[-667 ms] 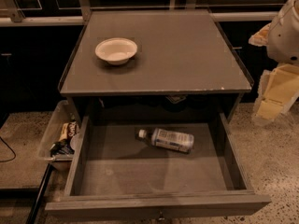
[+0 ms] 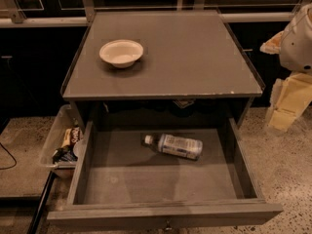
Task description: Pick blue plastic bottle from top drawer and place on counter
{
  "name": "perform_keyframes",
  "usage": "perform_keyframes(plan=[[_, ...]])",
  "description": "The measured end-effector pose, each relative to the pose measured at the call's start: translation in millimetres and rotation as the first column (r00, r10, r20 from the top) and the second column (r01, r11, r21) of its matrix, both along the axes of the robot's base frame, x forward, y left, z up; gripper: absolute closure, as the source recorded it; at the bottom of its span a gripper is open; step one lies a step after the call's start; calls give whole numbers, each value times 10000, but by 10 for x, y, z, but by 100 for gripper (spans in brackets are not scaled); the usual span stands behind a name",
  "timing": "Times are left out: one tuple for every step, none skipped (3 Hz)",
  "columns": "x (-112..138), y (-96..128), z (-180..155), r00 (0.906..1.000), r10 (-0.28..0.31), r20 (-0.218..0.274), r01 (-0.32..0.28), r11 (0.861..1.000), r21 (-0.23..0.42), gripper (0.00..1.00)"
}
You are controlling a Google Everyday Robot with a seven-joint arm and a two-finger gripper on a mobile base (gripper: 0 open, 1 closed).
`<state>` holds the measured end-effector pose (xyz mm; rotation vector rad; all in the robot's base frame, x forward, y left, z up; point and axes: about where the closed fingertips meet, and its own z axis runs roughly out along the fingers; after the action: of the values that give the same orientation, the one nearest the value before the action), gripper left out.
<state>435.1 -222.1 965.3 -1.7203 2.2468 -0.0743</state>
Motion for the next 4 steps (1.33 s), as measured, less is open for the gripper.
perform_keyframes(plan=[[-73, -54, -342, 9990, -24, -443, 31, 9999, 159, 0], [-146, -74, -801, 9967, 278, -759, -243, 9986, 459, 0], [-159, -39, -1193, 9933, 694, -921, -622, 9950, 785, 0], [-137, 6, -1662, 9837, 995, -1501, -834, 9904, 1103, 0]])
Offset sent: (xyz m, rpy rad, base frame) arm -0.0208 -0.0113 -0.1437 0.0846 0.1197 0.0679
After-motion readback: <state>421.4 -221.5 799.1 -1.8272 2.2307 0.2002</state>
